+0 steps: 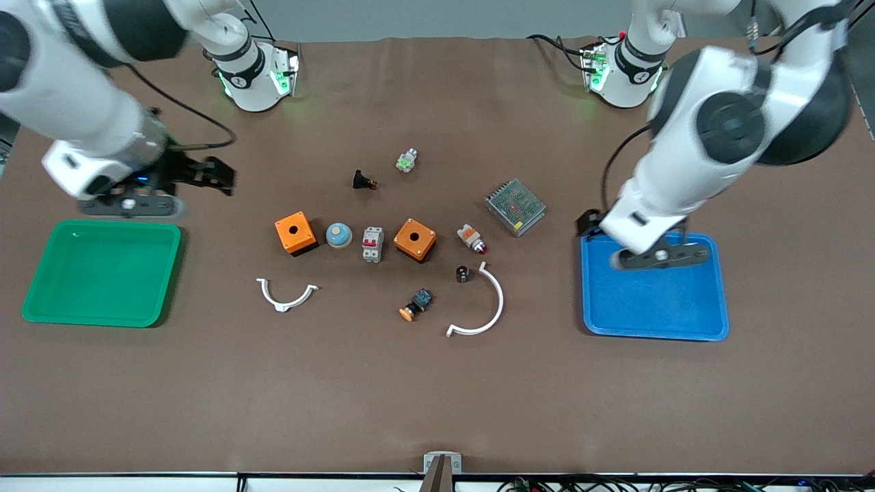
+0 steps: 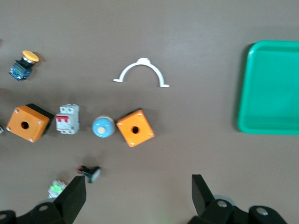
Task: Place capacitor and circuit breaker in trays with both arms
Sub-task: 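Lower the right gripper to the breaker while the left gripper reaches the capacitor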
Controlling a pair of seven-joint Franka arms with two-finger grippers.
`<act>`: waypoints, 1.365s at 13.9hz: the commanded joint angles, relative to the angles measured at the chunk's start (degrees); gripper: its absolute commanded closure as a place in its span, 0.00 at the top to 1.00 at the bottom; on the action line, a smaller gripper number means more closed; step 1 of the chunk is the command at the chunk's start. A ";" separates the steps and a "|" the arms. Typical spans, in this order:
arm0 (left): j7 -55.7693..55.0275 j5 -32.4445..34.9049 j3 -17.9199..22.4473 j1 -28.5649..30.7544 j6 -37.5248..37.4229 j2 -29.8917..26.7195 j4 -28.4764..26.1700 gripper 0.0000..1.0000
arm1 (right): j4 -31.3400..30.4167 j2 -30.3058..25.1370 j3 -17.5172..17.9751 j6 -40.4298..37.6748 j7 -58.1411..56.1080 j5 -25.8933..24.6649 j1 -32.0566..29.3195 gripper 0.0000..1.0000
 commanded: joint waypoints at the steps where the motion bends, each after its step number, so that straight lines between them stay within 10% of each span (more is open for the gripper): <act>1: -7.34 1.27 0.28 -4.35 5.11 5.88 1.94 1.00 | -9.26 -0.71 -0.69 9.67 8.81 0.60 6.39 1.00; 7: -22.28 1.18 0.37 -12.53 19.98 20.20 5.87 0.86 | -24.75 3.58 -0.60 35.10 13.33 0.68 12.04 1.00; 19: -25.74 0.74 0.19 -16.85 26.14 31.29 7.56 0.65 | -21.25 16.60 -0.25 44.00 13.60 7.27 17.40 0.99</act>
